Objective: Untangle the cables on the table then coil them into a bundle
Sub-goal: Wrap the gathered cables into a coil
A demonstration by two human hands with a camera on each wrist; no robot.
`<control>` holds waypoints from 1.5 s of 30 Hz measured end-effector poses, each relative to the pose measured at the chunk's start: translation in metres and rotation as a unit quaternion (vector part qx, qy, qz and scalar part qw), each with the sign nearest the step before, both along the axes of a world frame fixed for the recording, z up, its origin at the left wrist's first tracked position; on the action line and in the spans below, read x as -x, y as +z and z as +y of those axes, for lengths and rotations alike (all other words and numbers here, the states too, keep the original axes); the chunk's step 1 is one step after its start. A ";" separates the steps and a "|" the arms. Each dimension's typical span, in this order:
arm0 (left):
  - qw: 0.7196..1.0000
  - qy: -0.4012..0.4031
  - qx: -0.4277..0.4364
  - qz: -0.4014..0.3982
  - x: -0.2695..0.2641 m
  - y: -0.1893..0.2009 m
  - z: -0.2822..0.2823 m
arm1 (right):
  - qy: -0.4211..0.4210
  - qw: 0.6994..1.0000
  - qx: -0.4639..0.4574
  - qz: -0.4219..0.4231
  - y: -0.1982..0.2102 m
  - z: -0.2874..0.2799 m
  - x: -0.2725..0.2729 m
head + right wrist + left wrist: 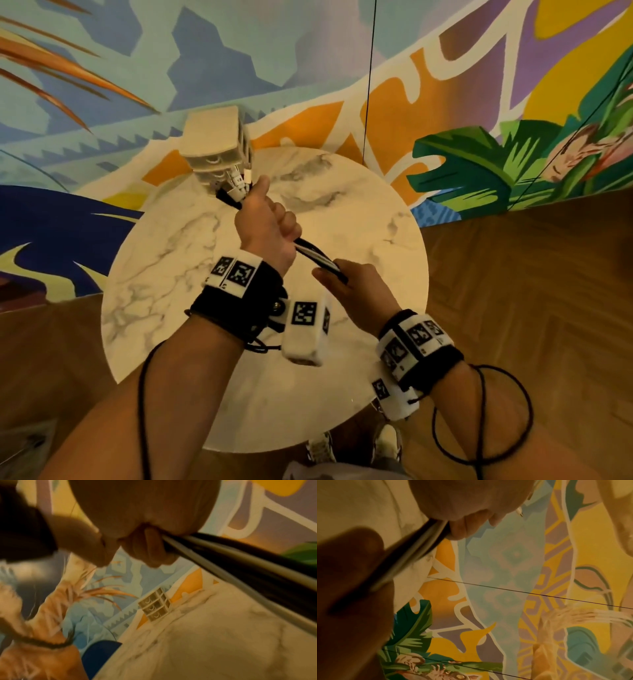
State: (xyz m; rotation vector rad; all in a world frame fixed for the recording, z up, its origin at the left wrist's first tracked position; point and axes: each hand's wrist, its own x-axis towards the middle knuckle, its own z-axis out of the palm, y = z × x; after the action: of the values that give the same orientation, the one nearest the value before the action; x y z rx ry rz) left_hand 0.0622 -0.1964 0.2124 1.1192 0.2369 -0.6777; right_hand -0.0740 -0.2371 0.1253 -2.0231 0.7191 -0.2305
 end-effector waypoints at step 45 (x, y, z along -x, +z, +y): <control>0.878 -0.426 -0.087 -0.200 0.005 -0.023 0.028 | 0.245 0.640 -0.722 -0.098 0.029 -0.002 -0.011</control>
State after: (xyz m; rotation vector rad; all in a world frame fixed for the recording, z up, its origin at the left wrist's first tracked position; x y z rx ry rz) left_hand 0.0571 -0.1687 0.1893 1.5112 -0.6075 -1.1880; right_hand -0.0628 -0.2396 0.1545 -0.5098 0.0152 0.3790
